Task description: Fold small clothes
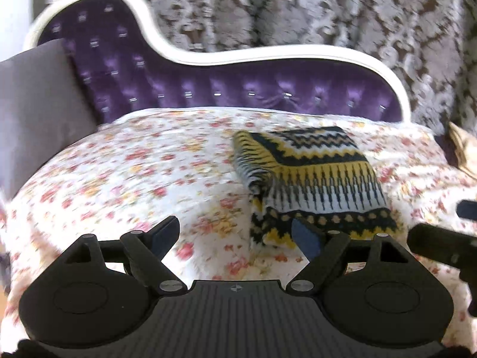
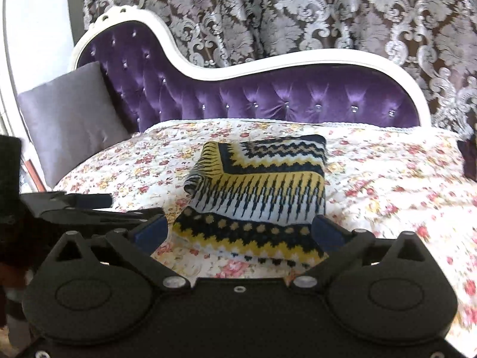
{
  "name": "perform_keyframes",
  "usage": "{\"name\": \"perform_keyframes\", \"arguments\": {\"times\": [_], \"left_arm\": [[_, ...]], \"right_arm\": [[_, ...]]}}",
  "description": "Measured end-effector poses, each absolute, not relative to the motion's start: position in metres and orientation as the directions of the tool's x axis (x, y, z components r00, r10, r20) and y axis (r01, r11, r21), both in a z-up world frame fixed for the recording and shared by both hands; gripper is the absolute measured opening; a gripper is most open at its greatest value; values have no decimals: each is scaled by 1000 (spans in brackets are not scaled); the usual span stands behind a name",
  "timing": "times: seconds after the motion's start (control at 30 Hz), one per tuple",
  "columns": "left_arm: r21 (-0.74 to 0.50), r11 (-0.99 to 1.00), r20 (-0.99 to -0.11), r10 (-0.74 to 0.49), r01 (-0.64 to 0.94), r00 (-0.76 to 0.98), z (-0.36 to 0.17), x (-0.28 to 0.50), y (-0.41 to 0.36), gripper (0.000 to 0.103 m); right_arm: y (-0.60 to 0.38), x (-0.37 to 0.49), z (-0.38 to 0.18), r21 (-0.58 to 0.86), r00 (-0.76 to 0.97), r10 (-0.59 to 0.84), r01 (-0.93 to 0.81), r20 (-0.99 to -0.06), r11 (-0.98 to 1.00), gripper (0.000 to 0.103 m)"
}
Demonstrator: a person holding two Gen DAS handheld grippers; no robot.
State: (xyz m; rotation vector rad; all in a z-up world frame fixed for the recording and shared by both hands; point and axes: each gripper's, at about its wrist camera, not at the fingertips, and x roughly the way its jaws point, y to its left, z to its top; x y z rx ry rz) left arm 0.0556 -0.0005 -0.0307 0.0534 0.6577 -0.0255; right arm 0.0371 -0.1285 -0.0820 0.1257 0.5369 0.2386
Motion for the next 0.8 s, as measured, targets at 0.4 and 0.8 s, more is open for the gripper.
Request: {"name": "perform_keyframes", "arguments": {"times": [0.4,0.8], "left_arm": [[-16,995,-716,-81,100,693,-21,16,0,82],[-46,994,-756,-98,97,647,-28,-2,-1,82]], "right_arm": [[-129,0,-77,234,808,242,-133,-537,963,102],[-123,-10,-80,207,780,180,-66,-600,976,102]]}}
